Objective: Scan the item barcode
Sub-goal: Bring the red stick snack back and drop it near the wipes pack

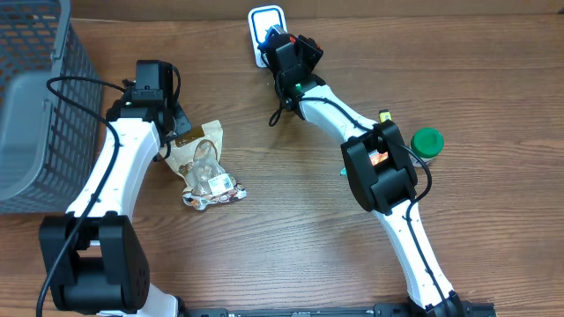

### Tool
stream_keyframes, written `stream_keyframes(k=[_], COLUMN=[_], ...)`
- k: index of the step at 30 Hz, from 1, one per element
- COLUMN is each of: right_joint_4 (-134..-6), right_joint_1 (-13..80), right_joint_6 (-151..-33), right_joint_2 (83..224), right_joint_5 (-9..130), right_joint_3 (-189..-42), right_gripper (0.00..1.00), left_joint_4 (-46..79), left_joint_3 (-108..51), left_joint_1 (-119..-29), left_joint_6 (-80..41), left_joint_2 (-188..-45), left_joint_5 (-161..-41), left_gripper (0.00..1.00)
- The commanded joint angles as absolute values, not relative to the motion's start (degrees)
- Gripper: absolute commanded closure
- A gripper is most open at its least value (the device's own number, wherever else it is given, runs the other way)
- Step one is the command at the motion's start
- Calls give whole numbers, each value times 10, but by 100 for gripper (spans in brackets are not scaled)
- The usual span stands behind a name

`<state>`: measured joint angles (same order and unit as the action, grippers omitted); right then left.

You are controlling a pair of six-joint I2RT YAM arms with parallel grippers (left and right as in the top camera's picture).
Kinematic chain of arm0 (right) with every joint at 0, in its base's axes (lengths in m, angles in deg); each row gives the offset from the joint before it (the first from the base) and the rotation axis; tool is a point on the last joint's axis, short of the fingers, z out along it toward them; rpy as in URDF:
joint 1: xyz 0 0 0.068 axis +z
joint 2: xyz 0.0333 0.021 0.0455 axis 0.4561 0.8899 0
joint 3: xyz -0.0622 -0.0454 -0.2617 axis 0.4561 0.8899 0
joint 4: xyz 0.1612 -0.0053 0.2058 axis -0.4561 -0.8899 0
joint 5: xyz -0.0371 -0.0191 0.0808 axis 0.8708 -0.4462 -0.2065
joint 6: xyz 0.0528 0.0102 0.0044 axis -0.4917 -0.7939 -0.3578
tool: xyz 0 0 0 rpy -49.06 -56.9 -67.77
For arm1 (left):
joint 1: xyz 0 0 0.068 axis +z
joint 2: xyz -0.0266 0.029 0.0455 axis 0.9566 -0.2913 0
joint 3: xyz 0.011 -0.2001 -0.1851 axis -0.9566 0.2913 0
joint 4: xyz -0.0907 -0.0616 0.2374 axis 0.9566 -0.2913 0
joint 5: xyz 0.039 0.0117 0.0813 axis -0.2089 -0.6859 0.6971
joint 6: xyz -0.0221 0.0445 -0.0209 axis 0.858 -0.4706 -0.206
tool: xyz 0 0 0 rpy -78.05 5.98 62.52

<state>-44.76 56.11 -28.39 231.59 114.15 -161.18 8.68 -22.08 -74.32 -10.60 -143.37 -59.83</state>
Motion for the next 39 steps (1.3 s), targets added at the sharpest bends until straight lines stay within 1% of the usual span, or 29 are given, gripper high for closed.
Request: stream_keyframes(k=[1,5,9,12,14,16,19,21,24,27,30,32,34,39], right_joint_4=[-446,-422,-384,-414,-467,-550,-711,-832,-986,-1114,-1218,-1260,-1276,-1252], right_joint_1=[564,564,564,564,565,564,563,556,539,514,491,480,472,459], right_joint_6=[-280,-282,-288,-341,-381,-440,-573,-660,-763,-815,-826,-826,-826,-826], right_joint_2=[2323,2312,2258,2195,2154,2109,2049,2016,1986,1981,1991,1995,1995,1995], right_joint_5=[1135,1147,1150,1150,1150,1149,1123,1048,888,743,655,638,638,638], right_joint_3=[-1615,-1615,-1615,-1615,-1615,-1615,-1615,-1615,-1615,-1615,-1614,-1603,-1579,-1502], right_gripper=[96,96,97,96,97,96,96,96,96,96,96,95,95,93], left_joint_4=[90,90,84,70,53,33,9,3,-5,-18,-42,-63,-80,-95], left_joint_3=[-225,-225,-225,-225,-225,-226,-226,-226,-226,-226,-226,-226,-225,-225], left_joint_1=[-743,-741,-741,-743,-746,-746,-746,-746,-746,-746,-746,-746,-746,-746], left_joint_6=[-110,-111,-111,-111,-115,-128,-128,-134,-141,-150,-149,-139,-125,-120], left_joint_2=[-1447,-1447,-1447,-1447,-1447,-1443,-1427,-1410,-1376,-1343,-1322,-1319,-1323,-1345], left_joint_5=[-607,-607,-612,-616,-632,-663,-701,-716,-718,-716,-706,-692,-679,-638], left_gripper=[95,96,96,96,96,96,96,96,96,96,96,96,96,96])
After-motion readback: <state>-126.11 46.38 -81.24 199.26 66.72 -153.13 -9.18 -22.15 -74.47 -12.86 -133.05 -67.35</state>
